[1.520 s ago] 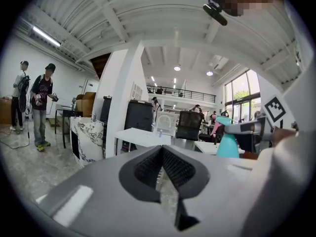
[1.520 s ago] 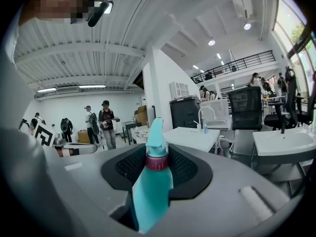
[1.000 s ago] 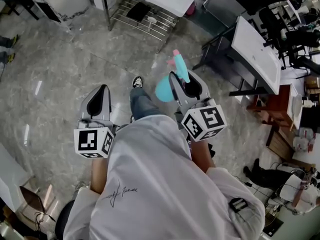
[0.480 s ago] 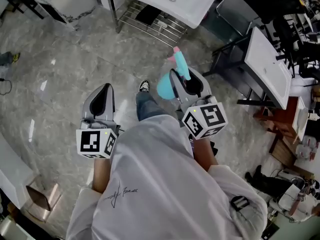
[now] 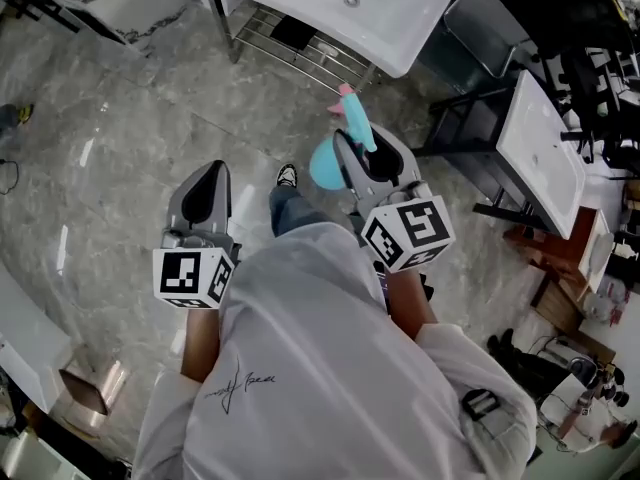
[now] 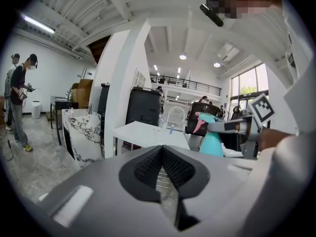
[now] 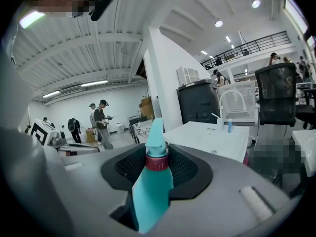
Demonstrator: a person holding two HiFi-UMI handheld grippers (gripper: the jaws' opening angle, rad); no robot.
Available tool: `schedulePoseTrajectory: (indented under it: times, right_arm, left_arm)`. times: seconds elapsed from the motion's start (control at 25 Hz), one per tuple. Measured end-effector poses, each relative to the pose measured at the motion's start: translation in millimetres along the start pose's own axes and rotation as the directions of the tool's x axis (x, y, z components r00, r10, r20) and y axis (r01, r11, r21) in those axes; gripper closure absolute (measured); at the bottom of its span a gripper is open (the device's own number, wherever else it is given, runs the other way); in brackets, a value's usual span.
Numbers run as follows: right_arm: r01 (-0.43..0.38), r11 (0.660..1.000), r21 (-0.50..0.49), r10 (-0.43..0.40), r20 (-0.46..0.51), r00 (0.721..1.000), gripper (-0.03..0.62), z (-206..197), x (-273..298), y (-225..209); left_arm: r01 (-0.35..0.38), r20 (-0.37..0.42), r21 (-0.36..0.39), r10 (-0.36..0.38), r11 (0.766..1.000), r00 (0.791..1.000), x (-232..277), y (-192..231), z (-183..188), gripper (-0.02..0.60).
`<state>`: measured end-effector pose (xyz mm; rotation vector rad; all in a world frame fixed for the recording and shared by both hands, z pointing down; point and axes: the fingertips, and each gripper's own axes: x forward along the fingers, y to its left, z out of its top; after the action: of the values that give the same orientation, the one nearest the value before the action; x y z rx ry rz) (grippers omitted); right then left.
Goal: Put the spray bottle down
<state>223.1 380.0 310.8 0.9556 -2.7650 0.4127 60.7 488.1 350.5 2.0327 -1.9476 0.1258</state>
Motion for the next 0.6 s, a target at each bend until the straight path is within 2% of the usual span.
schedulePoseTrajectory:
  times: [0.32,0.6]
  right_arm:
    - [-0.028,1.0,0.01,0.028,-0.023,0.999,0.461,11.1,50.8,-44.5]
    - [-0.024,0.999,0.043,0.024,0.008,1.0,0.461,20.2,76.7,-86.5]
  left_arm:
    - [-0.002,-0.043,-0.015,0.002,1.0,0.999,70.0,11.7,11.8,0.528]
    - [0.068,-0.061,0.068,-0.064,0.995,0.996,136.7,5.8,36.1,0.528]
